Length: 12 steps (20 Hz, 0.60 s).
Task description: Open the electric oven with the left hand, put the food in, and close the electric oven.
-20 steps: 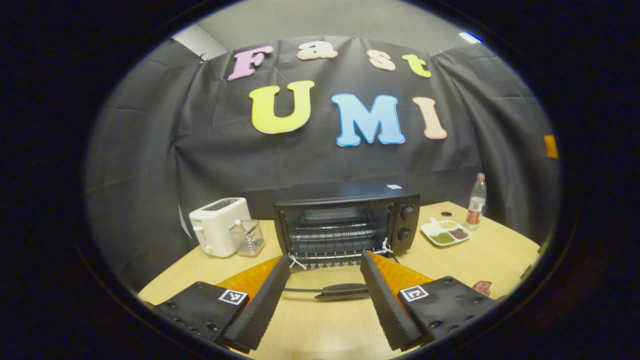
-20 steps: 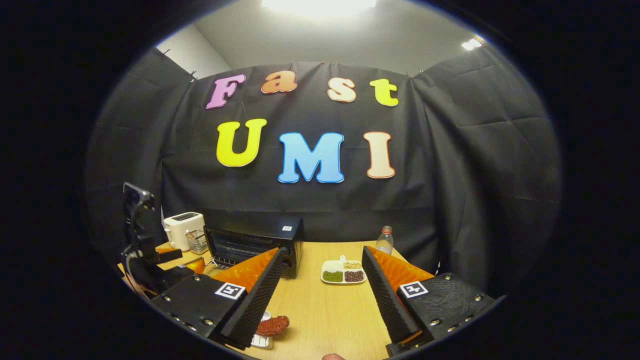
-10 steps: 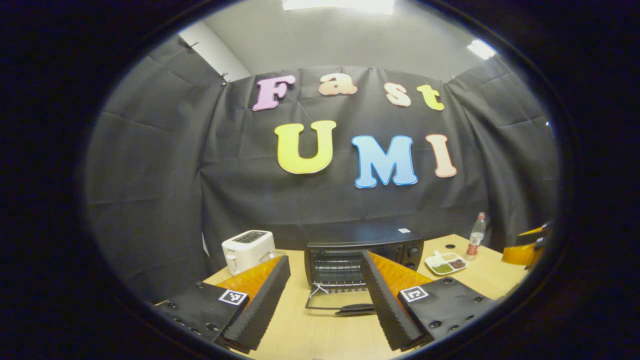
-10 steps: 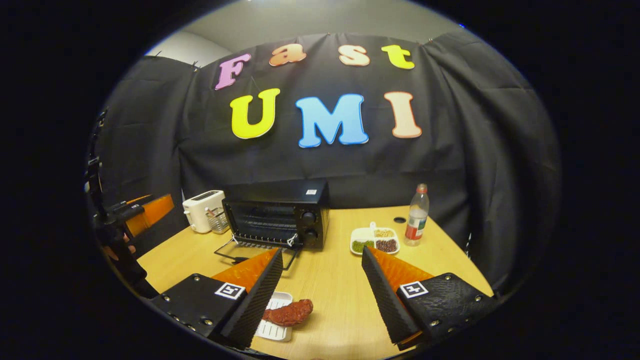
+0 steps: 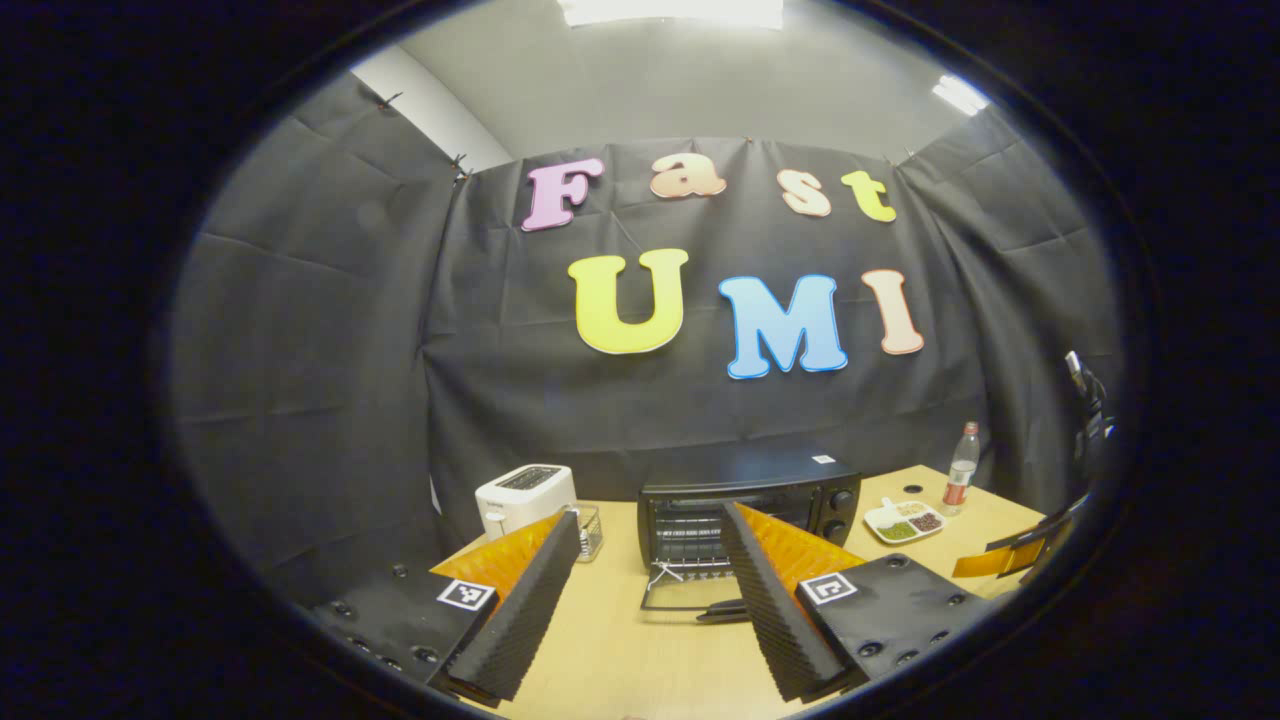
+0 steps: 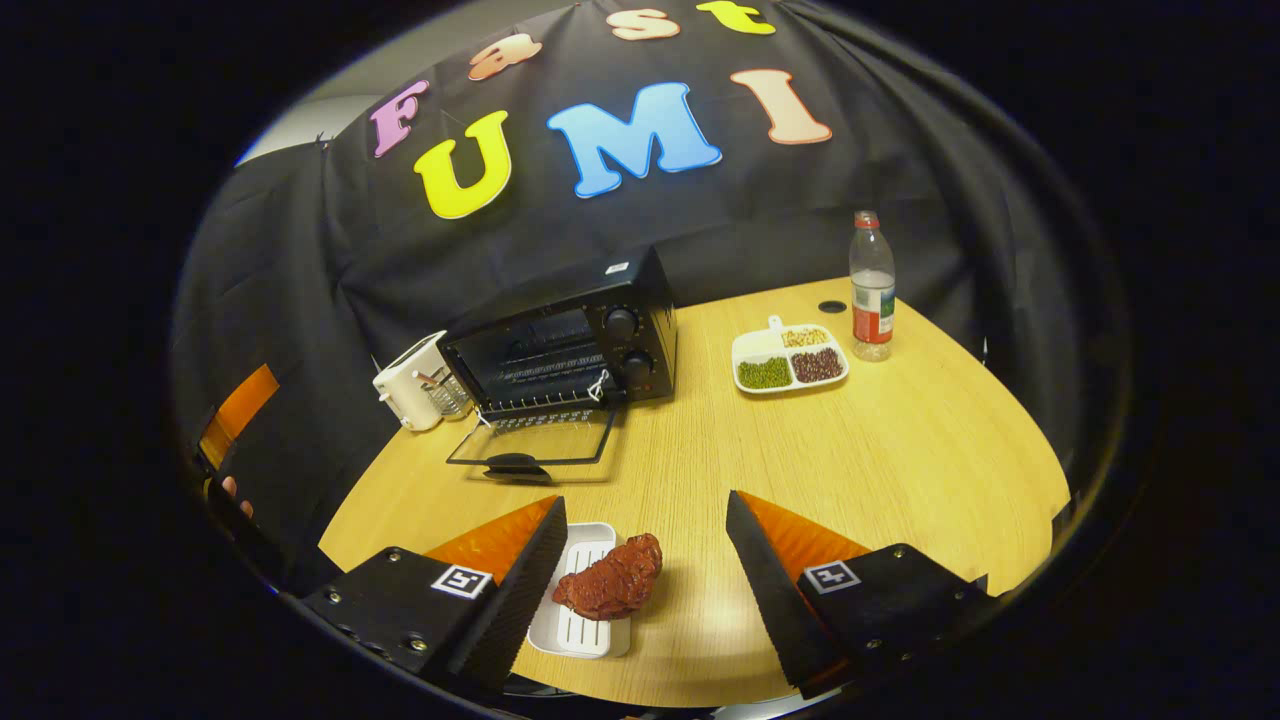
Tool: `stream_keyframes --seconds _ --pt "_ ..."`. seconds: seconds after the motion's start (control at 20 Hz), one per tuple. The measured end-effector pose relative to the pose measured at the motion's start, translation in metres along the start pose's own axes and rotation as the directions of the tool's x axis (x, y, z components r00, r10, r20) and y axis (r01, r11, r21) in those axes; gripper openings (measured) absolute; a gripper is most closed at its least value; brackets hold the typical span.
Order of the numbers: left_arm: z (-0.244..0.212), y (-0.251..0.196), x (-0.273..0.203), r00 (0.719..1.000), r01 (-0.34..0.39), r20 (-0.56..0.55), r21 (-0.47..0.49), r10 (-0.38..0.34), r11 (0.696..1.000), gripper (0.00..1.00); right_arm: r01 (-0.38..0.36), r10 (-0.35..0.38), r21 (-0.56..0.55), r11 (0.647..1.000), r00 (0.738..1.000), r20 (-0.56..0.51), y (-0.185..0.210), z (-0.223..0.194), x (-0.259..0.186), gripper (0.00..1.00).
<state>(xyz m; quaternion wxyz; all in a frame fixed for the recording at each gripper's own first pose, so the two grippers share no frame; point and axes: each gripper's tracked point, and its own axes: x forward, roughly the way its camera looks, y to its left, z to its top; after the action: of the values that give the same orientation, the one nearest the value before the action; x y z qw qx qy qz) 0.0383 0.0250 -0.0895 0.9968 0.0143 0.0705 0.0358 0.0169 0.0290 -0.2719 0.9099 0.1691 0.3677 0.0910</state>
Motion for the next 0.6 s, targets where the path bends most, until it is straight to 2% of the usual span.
stream_keyframes --seconds 0.1,0.15,0.3,0.35,0.45,0.5,0.55,0.6 --pt "-0.002 0.004 -0.004 1.000 -0.009 -0.005 0.006 0.009 1.000 1.00 -0.032 0.035 0.062 0.998 0.998 -0.059 0.004 -0.015 0.005 0.97" --pt "-0.004 0.006 -0.006 1.000 -0.013 -0.007 0.008 0.013 1.000 0.95 -0.044 0.052 0.097 0.994 0.995 -0.085 0.005 -0.022 0.007 0.98" --pt "-0.009 0.008 -0.006 1.000 -0.019 -0.022 0.006 0.020 1.000 1.00 -0.062 0.088 0.186 0.980 0.987 -0.132 0.006 -0.037 0.020 0.97" --pt "-0.010 0.008 -0.006 0.999 -0.020 -0.027 0.005 0.020 1.000 0.95 -0.066 0.099 0.216 0.974 0.984 -0.148 0.007 -0.040 0.023 0.92" --pt "-0.010 0.010 -0.006 0.999 -0.021 -0.030 0.008 0.021 1.000 0.95 -0.075 0.127 0.275 0.958 0.976 -0.174 0.009 -0.048 0.026 0.92" --pt "-0.012 0.011 -0.007 0.999 -0.023 -0.032 0.011 0.023 1.000 0.98 -0.077 0.138 0.303 0.950 0.973 -0.187 0.010 -0.052 0.028 0.91" --pt "-0.012 0.012 -0.007 0.999 -0.026 -0.032 0.012 0.026 1.000 0.96 -0.078 0.150 0.326 0.942 0.968 -0.201 0.011 -0.055 0.029 0.83" --pt "-0.012 0.013 -0.007 0.999 -0.028 -0.034 0.012 0.029 1.000 0.95 -0.074 0.153 0.349 0.934 0.967 -0.202 0.010 -0.057 0.033 0.81"
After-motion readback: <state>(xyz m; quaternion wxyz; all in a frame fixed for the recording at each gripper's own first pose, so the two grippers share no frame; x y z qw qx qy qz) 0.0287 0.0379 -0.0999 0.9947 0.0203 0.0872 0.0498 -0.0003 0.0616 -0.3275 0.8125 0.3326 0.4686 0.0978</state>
